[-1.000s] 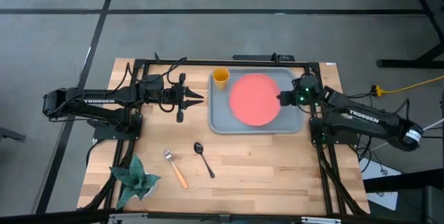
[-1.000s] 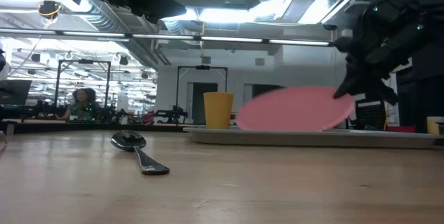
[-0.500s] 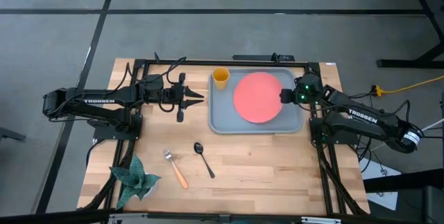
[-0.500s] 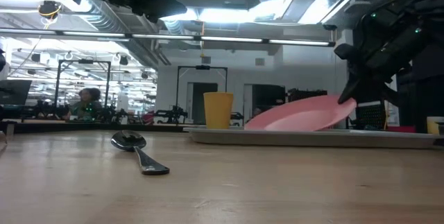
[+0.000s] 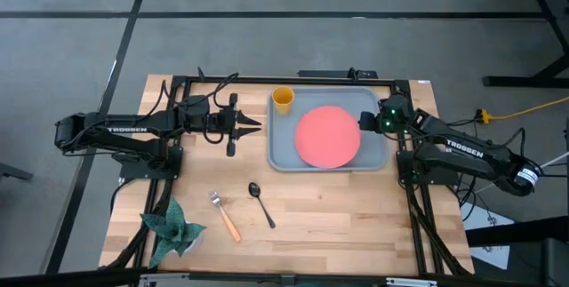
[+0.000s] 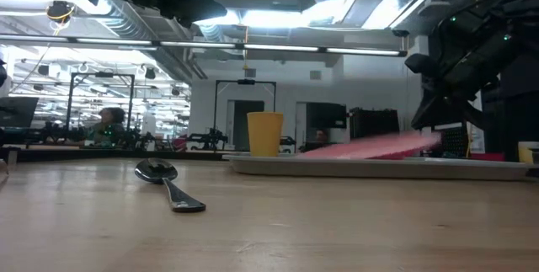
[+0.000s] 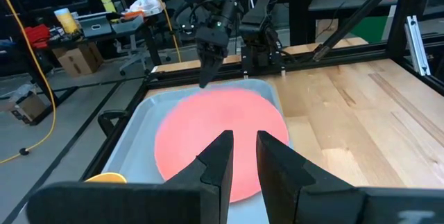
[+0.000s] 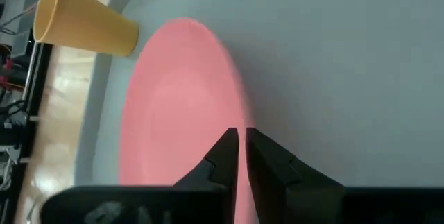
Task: Pick and place plate/cup/fork/spoon on tray
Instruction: Put the pink plate on the gray tray to the right of the yellow cup
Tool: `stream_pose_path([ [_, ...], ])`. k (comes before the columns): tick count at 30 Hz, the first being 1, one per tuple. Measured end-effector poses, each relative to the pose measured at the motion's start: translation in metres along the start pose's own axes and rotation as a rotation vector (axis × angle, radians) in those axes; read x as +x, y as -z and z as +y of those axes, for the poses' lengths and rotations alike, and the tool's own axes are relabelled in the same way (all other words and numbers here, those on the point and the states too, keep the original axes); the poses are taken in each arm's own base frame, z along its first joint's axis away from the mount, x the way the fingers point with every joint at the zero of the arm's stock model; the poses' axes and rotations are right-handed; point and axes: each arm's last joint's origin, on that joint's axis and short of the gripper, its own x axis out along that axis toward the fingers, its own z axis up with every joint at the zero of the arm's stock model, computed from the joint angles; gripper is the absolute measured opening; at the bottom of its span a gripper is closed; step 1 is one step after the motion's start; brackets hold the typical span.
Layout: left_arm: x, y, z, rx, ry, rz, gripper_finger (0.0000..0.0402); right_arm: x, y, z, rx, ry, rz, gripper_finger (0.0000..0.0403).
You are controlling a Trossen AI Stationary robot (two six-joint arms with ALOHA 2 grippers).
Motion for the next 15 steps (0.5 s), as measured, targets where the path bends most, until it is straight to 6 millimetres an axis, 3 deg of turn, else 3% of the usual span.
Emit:
stream_pose_path([
  [15, 0.0, 0.0, 0.0001, 0.0, 0.0, 0.0, 0.0059, -0.0001, -0.0028, -0.0002, -0.106, 0.042, -0.071, 0.0035],
])
